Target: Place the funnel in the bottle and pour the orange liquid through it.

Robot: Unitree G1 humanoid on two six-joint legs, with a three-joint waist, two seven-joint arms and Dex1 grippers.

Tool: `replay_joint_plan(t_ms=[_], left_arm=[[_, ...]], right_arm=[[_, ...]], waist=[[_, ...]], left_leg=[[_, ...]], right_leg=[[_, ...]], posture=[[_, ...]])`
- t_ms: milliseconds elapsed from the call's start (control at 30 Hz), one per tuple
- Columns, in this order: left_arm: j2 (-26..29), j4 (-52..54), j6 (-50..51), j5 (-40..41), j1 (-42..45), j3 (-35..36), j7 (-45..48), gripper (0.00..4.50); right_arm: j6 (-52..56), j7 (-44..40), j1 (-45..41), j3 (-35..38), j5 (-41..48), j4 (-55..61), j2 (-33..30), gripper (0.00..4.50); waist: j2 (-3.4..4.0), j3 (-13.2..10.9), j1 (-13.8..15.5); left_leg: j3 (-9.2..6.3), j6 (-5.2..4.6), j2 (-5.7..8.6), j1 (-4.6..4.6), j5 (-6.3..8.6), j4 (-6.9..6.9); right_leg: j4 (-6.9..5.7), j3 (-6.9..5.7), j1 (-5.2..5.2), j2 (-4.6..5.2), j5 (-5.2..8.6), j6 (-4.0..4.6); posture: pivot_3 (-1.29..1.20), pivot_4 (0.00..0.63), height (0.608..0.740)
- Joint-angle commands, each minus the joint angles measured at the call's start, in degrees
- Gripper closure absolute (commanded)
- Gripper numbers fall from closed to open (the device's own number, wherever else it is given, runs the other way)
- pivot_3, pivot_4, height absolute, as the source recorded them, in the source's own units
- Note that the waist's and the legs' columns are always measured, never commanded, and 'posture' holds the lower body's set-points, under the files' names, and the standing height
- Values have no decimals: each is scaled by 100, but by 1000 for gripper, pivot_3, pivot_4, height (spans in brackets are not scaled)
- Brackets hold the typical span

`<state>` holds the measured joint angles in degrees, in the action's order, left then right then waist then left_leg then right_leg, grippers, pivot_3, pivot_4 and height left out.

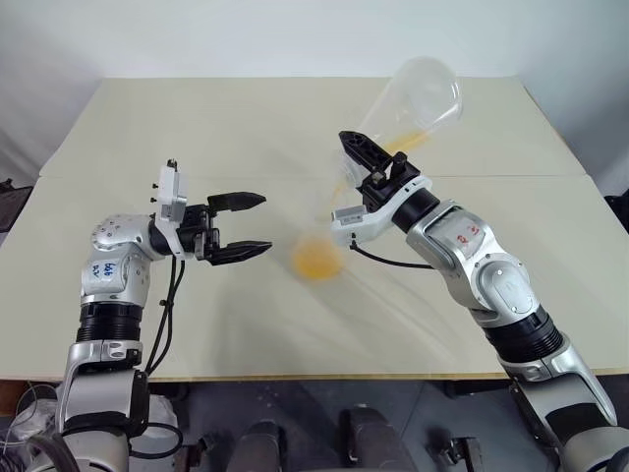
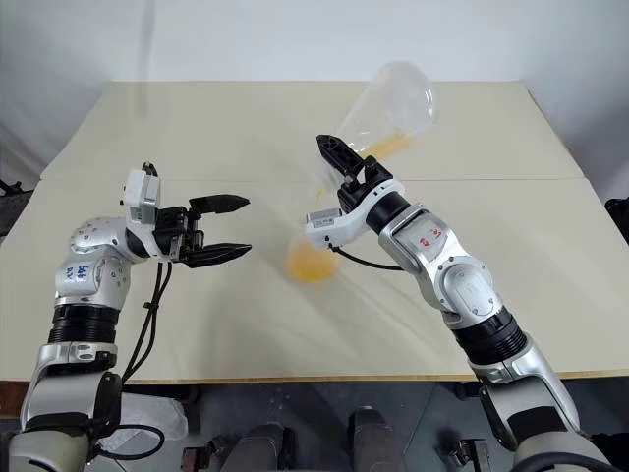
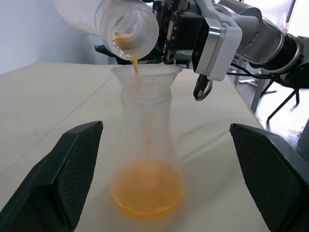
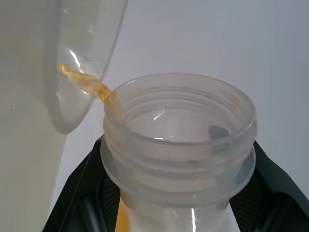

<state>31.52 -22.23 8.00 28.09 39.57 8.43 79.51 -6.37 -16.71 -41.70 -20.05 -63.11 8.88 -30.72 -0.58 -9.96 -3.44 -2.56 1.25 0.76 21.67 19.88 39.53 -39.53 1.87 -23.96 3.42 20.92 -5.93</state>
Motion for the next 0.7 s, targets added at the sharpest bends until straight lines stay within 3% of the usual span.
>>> replay_joint_plan(t_ms=[33, 700], left_arm=[[1, 258, -50, 173, -20, 123, -45, 0], [2, 178, -93, 187, 80, 98, -12, 0]], right_arm=[[-38, 147, -41, 109, -50, 211, -20, 2042], [-225, 272, -48, 105, -224, 321, -7, 2042]], waist=[[0, 0, 1], [0, 0, 1]], left_leg=[[0, 0, 0, 0, 0, 0], [0, 0, 0, 0, 0, 0]], right_leg=[[0, 0, 0, 0, 0, 0], [0, 0, 0, 0, 0, 0]], posture=[[0, 150, 740], [0, 150, 740]])
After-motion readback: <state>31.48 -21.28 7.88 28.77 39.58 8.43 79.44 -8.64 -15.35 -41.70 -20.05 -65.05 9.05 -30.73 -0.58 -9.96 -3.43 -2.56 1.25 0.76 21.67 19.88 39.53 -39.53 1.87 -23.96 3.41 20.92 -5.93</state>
